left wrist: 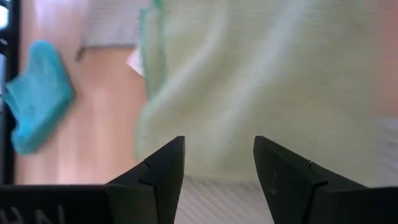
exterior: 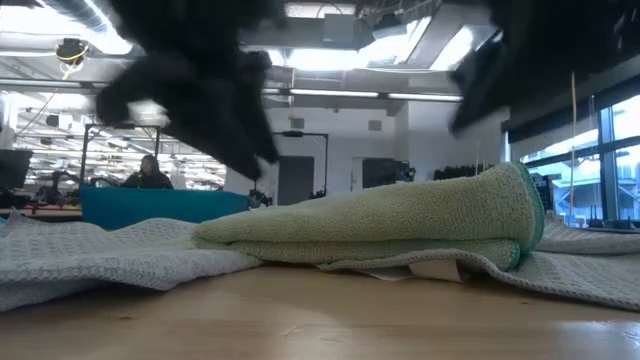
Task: Fold microfiber towels
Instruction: Fold the green towel
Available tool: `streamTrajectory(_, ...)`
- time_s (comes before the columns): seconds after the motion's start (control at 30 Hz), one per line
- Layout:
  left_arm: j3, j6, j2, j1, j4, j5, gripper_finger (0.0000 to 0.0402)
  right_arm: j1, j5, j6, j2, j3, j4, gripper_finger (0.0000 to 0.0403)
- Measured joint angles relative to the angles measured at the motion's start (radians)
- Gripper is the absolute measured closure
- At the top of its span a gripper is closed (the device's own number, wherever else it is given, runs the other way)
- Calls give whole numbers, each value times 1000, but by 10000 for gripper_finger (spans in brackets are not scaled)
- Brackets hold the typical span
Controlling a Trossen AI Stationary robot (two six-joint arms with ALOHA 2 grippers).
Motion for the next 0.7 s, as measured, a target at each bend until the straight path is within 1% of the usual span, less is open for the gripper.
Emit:
streamTrajectory(0.1,0,-89,-8,-68,19,31,217,42,125,-74,0,12,42,249)
streamTrajectory(0.17,0,-134,-5,-111,35,37,217,51,156,-80,1,11,43,249)
streamTrajectory(0.23,2,-159,18,-140,58,32,217,52,158,-68,8,10,45,249)
streamTrajectory(0.33,-2,-163,47,-172,44,-26,218,60,159,-49,35,8,73,249)
streamTrajectory(0.4,0,-163,67,-178,45,-61,218,69,158,-48,63,8,72,249)
streamTrajectory(0.47,0,-163,89,-176,39,-62,218,80,153,-54,99,8,89,249)
streamTrajectory(0.57,0,-151,120,-160,32,-65,218,97,157,-97,152,22,99,249)
streamTrajectory(0.7,0,-80,155,-142,9,-79,218,116,212,-188,190,67,115,249)
